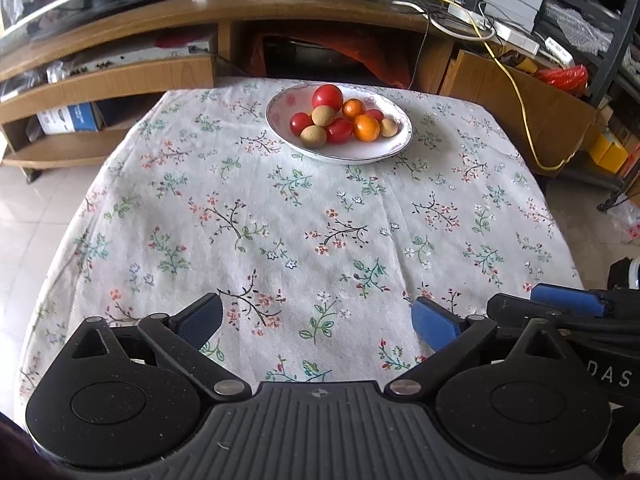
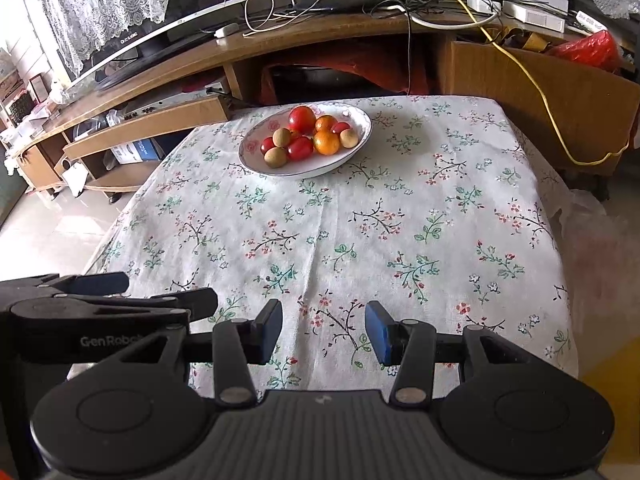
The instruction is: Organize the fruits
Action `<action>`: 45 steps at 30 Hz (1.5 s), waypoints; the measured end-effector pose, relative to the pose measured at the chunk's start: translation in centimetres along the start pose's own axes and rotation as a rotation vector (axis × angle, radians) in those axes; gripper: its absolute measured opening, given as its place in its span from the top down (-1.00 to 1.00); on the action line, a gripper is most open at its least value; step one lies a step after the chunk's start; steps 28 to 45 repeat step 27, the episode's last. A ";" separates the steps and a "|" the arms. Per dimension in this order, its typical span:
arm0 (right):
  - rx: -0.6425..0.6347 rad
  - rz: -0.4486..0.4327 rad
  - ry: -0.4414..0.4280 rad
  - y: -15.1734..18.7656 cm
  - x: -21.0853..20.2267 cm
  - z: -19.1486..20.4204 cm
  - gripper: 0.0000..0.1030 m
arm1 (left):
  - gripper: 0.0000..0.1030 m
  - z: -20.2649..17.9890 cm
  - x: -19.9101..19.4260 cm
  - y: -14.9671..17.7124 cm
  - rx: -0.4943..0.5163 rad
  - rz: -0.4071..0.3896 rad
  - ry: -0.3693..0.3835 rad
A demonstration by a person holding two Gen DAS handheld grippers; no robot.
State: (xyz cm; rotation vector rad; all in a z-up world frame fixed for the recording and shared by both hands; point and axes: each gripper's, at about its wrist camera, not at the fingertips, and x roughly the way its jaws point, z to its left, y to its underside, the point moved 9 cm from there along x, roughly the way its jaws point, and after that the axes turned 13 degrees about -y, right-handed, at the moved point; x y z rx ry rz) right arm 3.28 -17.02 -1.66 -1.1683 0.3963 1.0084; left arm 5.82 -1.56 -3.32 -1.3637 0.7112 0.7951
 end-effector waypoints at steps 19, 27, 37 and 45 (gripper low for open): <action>0.015 0.018 0.017 0.2 0.5 -0.5 0.27 | -1.00 -0.3 0.0 0.1 0.057 -0.041 -0.047; 0.015 0.023 0.019 0.3 0.6 -0.5 0.26 | -1.00 -0.3 -0.2 -0.1 0.064 -0.060 -0.075; 0.015 0.023 0.019 0.3 0.6 -0.5 0.26 | -1.00 -0.3 -0.2 -0.1 0.064 -0.060 -0.075; 0.015 0.023 0.019 0.3 0.6 -0.5 0.26 | -1.00 -0.3 -0.2 -0.1 0.064 -0.060 -0.075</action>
